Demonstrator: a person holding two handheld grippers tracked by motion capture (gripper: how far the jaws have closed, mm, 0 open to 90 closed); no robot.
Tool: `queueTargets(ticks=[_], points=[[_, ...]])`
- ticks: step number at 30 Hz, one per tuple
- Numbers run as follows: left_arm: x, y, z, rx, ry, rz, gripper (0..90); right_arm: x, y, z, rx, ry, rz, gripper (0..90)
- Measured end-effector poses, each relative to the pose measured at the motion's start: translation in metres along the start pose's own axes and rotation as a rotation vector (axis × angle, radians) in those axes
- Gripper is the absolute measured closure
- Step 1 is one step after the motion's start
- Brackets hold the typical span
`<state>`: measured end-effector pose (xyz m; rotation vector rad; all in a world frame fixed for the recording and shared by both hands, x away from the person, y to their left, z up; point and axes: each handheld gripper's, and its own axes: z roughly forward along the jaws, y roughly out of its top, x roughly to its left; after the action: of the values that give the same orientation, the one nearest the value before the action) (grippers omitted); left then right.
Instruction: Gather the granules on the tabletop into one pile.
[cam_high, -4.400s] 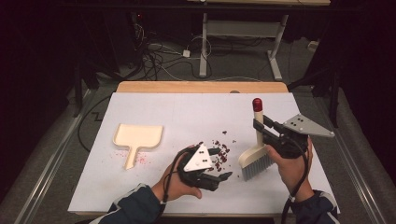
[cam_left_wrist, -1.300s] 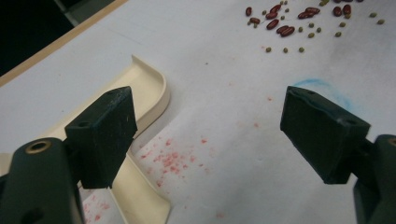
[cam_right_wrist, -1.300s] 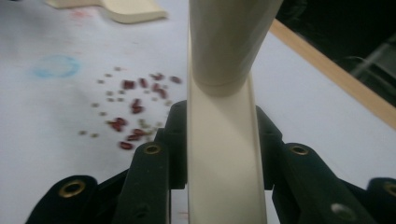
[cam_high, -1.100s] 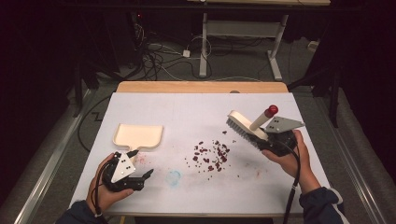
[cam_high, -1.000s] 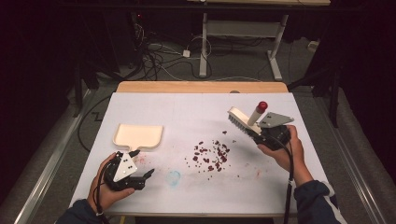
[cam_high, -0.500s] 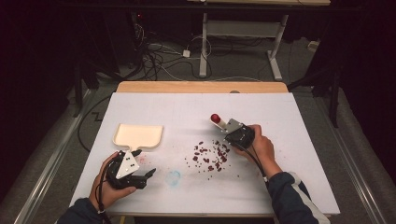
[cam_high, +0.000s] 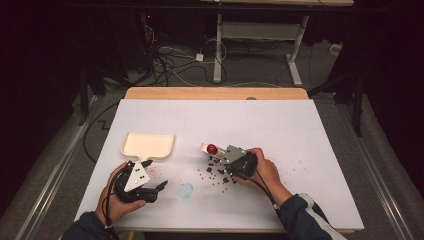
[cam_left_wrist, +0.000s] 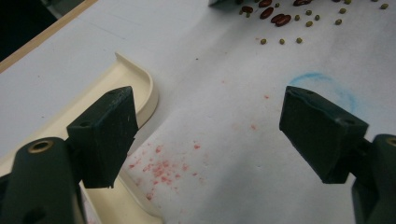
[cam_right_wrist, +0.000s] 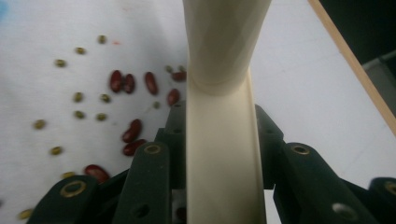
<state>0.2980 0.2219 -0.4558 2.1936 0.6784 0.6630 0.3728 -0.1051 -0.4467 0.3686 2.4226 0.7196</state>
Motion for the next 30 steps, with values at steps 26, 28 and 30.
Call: queueTargets(ticks=[26, 28, 30], points=[[0.004, -0.002, -0.01, -0.026, 0.032, -0.031, 18.4, -0.003, 0.005, -0.072, -0.25, 0.161, 0.213, 67.8], [0.005, -0.003, -0.011, -0.032, 0.04, -0.036, 18.4, 0.011, 0.01, -0.073, -0.259, 0.221, 0.246, 67.8], [0.009, -0.004, -0.015, -0.047, 0.057, -0.052, 18.4, 0.024, 0.014, -0.069, -0.253, 0.274, 0.292, 67.8]])
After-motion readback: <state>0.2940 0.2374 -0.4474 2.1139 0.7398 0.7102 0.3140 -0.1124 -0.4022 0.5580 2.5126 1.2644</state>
